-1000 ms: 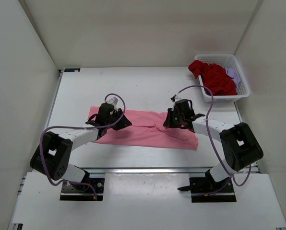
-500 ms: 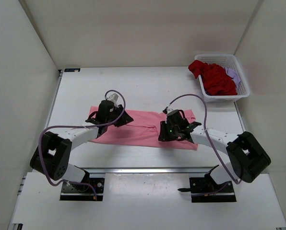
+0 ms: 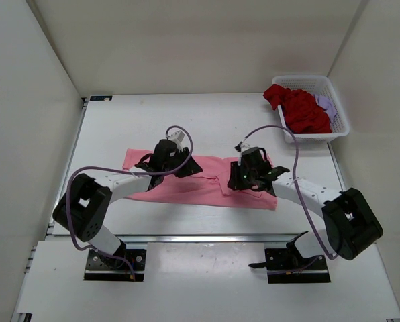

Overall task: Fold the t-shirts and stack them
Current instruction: Fold the other side of the tshirt into a rectangle

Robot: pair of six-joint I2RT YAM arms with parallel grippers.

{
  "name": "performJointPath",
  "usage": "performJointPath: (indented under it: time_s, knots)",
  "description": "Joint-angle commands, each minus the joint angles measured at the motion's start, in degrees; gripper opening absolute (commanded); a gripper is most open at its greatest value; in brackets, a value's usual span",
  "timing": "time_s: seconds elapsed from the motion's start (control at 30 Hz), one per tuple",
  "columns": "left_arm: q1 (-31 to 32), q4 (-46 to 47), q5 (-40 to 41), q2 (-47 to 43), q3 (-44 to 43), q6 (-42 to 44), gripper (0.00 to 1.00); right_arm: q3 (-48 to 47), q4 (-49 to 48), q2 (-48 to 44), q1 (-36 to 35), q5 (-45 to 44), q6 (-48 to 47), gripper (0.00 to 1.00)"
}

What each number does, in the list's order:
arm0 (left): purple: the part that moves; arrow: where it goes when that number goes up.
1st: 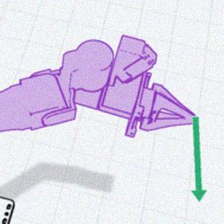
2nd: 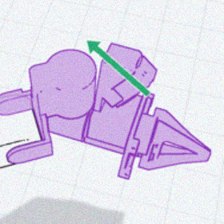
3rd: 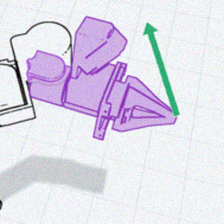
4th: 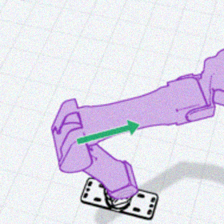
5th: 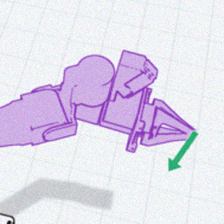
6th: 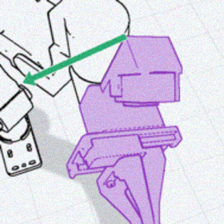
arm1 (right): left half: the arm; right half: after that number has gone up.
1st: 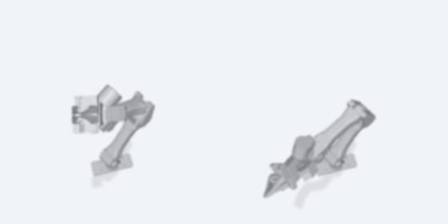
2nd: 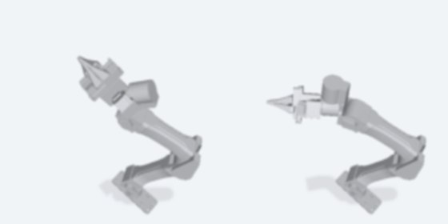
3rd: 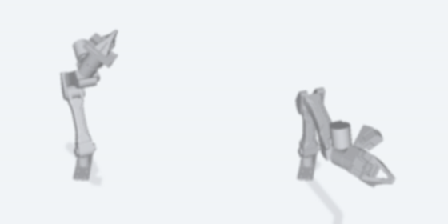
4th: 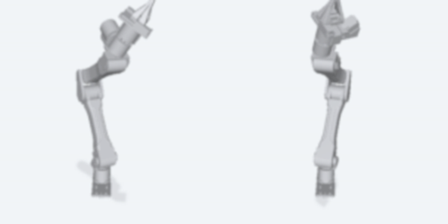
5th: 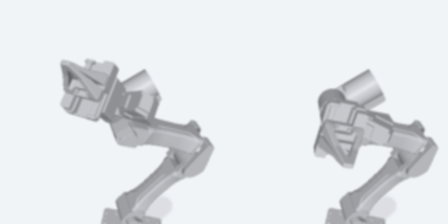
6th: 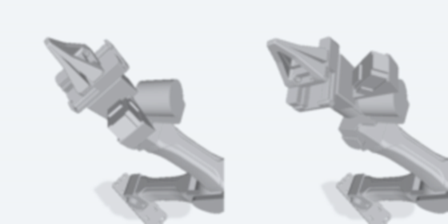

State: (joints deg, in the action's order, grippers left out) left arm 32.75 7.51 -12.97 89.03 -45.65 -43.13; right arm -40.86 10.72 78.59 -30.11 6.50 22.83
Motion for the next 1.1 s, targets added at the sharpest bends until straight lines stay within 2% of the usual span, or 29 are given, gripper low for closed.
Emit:
performJointPath:
  time_s: [0.0,0.07,0.17,0.27,0.37,0.43,0.57,0.83,0.9,1.0,1.07]
  knots:
    - [0.82,1.8,-1.7,-0.26,3.18,-1.07,0.34,-1.76,-1.31,1.56,-5.3,0.7,-3.49,0.28]
    - [0.99,2.42,-1.71,-1.05,4.25,-1.34,0.33,-2.2,-0.53,3.05,-6.45,-0.08,-3.58,0.31]
    - [1.09,1.99,-1.18,-2.37,5.66,-0.9,0.34,-3.35,-0.44,5.52,-7.59,-2.27,-4.37,0.46]
    - [1.0,2.42,-1.79,-3.69,7.06,-0.63,0.34,-4.4,1.22,6.84,-9.61,-6.31,-5.25,0.47]
    - [0.82,3.21,-1.35,-4.66,7.77,-1.08,0.35,-4.85,1.5,8.07,-10.41,-7.89,-4.82,0.38]
    - [0.91,3.22,-1.97,-4.83,8.12,-1.34,0.34,-5.98,1.84,9.21,-9.97,-8.26,-5.16,0.21]
    - [1.44,4.09,-2.14,-4.22,8.21,-1.86,0.34,-8.79,4.38,9.57,-11.46,-9.4,-4.99,0.09]
    - [0.3,5.41,-3.81,-4.48,8.03,-2.57,0.34,-13.98,13.09,10.62,-13.05,-6.95,-3.23,0.08]
    - [-0.06,5.32,-3.73,-4.92,8.03,-2.92,0.35,-13.9,13.01,10.54,-13.14,-3.53,-1.65,0.12]
    - [-0.84,5.15,-4.08,-5.27,8.12,-2.83,0.35,-12.67,11.69,9.49,-12.7,0.34,-0.59,0.34]
    - [-0.85,4.89,-4.08,-5.28,7.94,-2.74,0.35,-11.96,12.3,7.38,-12.26,1.14,-0.68,0.39]
